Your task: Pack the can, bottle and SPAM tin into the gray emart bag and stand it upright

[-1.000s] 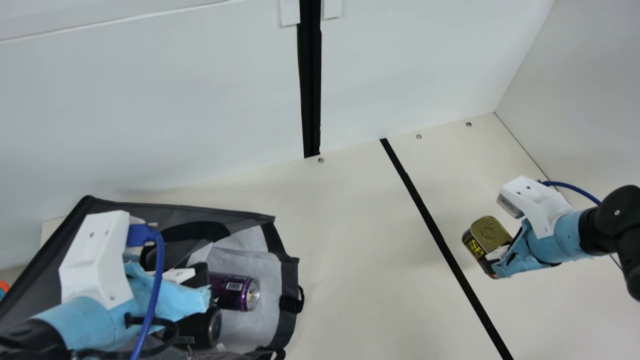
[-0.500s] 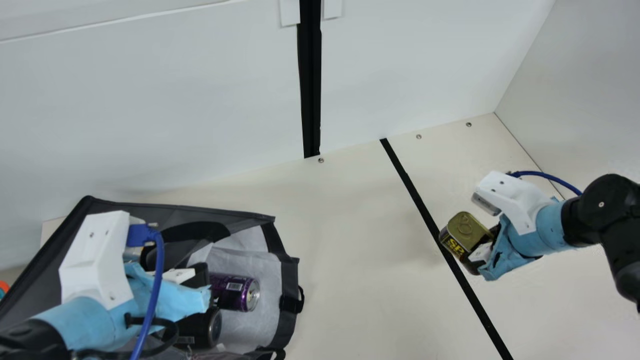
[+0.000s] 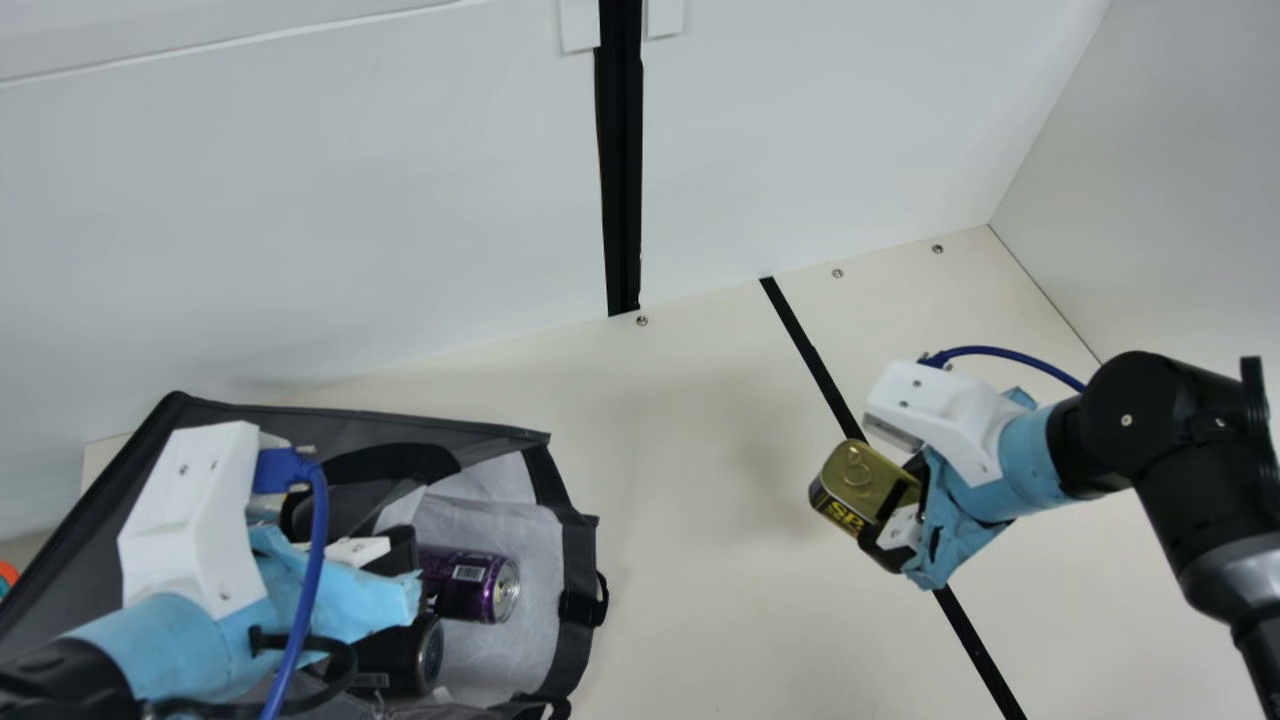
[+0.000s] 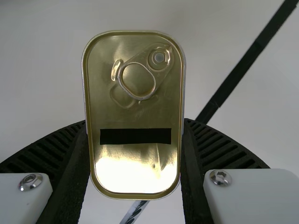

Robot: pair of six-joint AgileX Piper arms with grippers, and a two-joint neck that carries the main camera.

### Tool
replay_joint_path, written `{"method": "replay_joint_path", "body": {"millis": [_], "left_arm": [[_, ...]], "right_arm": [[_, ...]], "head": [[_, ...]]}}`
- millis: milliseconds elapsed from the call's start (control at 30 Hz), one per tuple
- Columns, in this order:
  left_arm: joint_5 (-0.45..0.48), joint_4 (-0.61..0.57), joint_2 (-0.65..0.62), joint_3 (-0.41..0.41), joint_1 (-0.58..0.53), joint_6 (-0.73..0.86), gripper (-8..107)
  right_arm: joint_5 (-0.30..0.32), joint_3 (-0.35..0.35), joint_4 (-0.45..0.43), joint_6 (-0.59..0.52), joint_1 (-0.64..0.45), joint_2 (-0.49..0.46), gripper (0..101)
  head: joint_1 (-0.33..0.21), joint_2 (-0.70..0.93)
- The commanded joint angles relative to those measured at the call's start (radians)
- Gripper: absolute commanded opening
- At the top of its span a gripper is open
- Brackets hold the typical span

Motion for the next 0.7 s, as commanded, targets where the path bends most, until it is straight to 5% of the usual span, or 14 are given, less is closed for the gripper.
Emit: {"method": "replay_joint_path", "body": {"millis": [0, 667], "left_arm": [[0.000, 0.000, 0.000, 0.000, 0.000, 0.000, -8], [0.000, 0.000, 0.000, 0.000, 0.000, 0.000, -8]], "right_arm": [[0.002, -0.003, 0.000, 0.009, 0.032, -0.001, 0], [0.032, 0.017, 0.007, 0.031, 0.253, -0.036, 0]], "head": [[-0.023, -0.001], [-0.023, -0.001]]}}
